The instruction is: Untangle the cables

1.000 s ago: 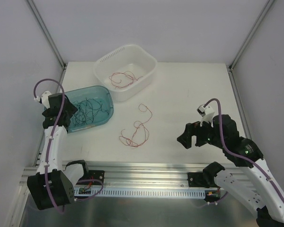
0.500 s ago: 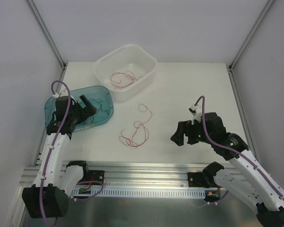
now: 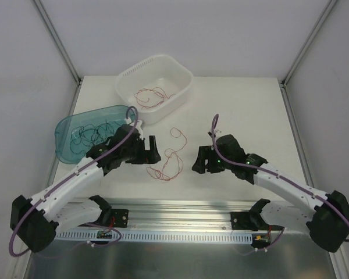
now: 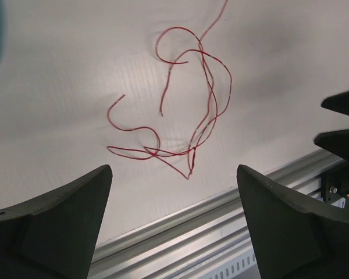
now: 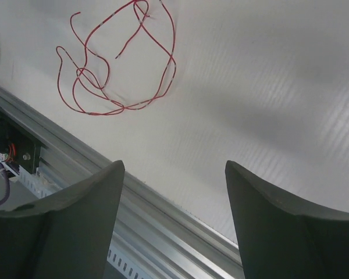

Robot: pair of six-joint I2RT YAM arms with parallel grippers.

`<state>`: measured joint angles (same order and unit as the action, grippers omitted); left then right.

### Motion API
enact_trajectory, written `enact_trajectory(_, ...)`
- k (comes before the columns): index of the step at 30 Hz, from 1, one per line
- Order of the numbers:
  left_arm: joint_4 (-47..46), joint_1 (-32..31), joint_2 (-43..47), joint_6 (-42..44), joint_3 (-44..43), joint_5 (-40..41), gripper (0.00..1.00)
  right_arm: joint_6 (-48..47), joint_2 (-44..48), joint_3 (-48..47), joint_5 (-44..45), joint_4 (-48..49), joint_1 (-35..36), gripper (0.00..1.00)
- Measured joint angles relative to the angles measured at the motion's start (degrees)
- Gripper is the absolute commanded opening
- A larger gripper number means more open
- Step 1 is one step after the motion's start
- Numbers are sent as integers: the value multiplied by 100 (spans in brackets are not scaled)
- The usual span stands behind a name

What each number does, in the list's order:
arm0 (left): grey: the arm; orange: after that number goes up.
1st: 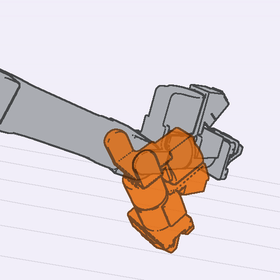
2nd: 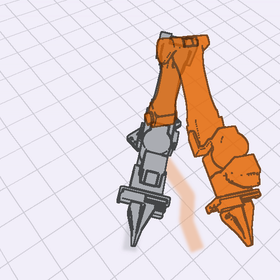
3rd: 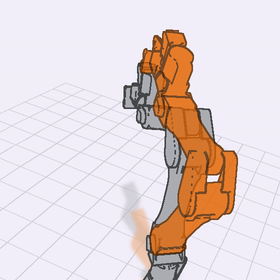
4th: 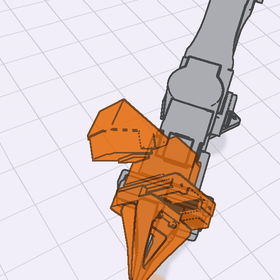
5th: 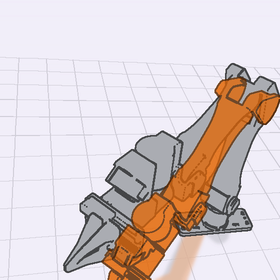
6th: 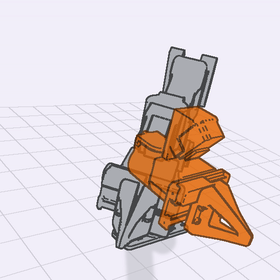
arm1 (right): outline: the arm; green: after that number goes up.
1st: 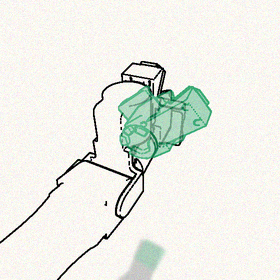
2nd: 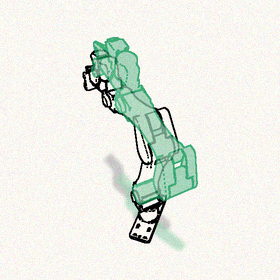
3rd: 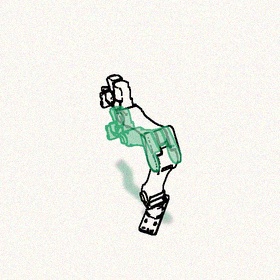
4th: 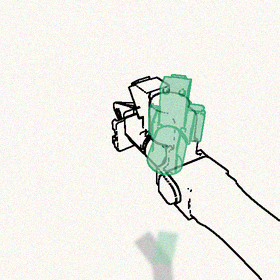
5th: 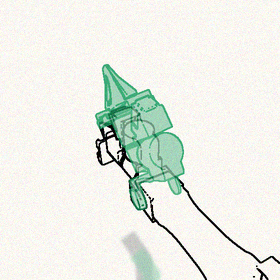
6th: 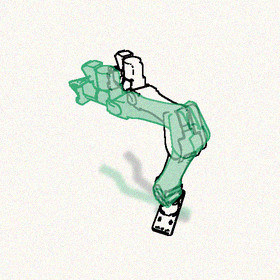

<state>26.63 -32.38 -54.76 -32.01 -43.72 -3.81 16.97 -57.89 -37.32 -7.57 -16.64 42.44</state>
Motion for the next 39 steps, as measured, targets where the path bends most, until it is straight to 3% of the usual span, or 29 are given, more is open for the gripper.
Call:
enact_trajectory(4, -50, -870, -1019, 44, -498, 380, 81, 212, -1019, -2, 74, 793, 109, 62)
enact_trajectory(10, -70, -1294, -2159, 107, -935, 809, 67, 238, -2337, -369, 63, 1556, 111, 60)
enact_trajectory(14, -79, -1467, -2651, 118, -1078, 938, 53, 262, -2953, -658, -37, 2011, 111, 57)
enact_trajectory(18, -72, -1526, -2796, 105, -1088, 1032, 31, 313, -3436, -791, -173, 2422, 111, 50)
enact_trajectory(21, -76, -1526, -2796, 90, -1088, 1099, 17, 334, -3681, -800, -304, 2618, 111, 39)
enact_trajectory(22, -79, -1526, -2796, 87, -1088, 1141, 8, 339, -3751, -800, -367, 2673, 111, 28)
enact_trajectory(24, -79, -1526, -2782, 85, -1088, 1207, 1, 332, -3836, -800, -461, 2730, 116, 15)
enact_trajectory(25, -72, -1526, -2763, 98, -1088, 1255, 0, 341, -3838, -796, -490, 2739, 118, 2)
enact_trajectory(26, -68, -1526, -2723, 107, -1088, 1331, 0, 326, -3821, -787, -494, 2752, 118, 1)
enact_trajectory(30, -66, -1438, -2404, 111, -1088, 1521, 0, 153, -3287, -614, -402, 2479, 70, 1)
enact_trajectory(36, -72, -791, -1499, 105, -1064, 1611, 0, -400, -1510, -520, -59, 1373, -424, 1)
enact_trajectory(38, -79, -654, -1283, 105, -1064, 1585, 12, -592, -929, -555, 48, 973, -605, 1)
enact_trajectory(39, -85, -649, -1224, 98, -1064, 1508, 27, -680, -730, -601, 96, 800, -664, 1)
